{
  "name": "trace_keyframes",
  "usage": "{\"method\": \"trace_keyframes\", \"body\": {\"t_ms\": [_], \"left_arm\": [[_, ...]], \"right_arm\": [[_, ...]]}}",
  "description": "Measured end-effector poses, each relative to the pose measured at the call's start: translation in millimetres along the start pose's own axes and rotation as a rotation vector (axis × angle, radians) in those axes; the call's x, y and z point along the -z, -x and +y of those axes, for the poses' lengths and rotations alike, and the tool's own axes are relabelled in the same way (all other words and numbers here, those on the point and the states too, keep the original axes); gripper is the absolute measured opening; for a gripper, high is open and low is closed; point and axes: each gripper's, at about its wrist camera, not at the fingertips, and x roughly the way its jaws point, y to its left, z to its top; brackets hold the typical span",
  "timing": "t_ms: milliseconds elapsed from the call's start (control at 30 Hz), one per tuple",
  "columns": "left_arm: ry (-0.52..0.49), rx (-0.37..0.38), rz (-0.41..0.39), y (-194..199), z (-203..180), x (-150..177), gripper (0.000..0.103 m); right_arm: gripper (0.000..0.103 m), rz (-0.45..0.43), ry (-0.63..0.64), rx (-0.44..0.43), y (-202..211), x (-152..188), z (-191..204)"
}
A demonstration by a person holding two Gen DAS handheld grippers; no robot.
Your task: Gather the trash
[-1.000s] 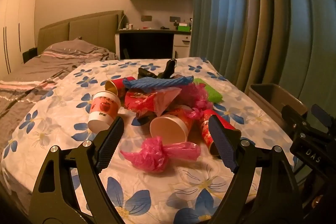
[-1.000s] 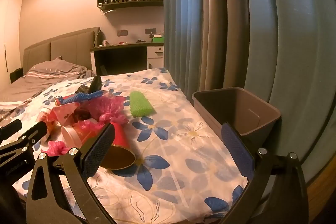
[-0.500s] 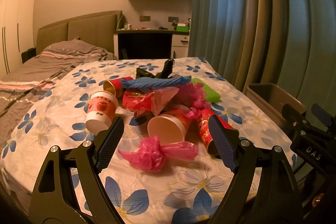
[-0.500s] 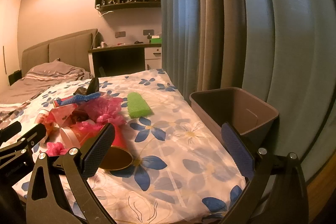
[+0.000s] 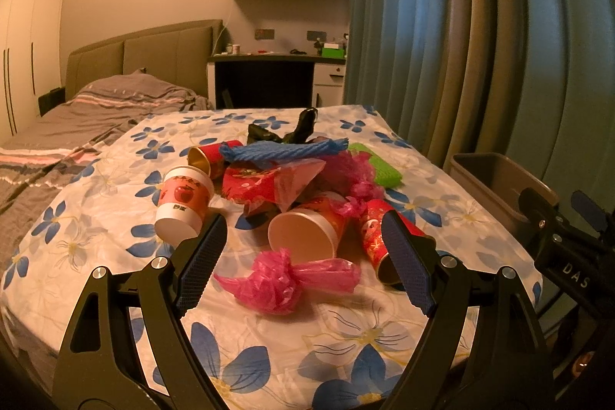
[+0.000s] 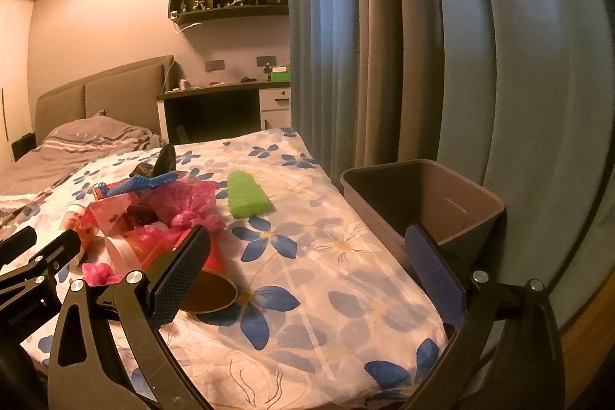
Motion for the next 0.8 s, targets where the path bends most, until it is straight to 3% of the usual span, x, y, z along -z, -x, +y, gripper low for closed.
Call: {"method": "trace_keyframes", "body": {"t_ms": [800], "left_arm": [[0.002,0.001,-0.004,0.2,-0.1,0.1,0.081]], "right_arm": [[0.098,-0.004,-0.006,0.003,-0.9,0.2,-0.8]]}}
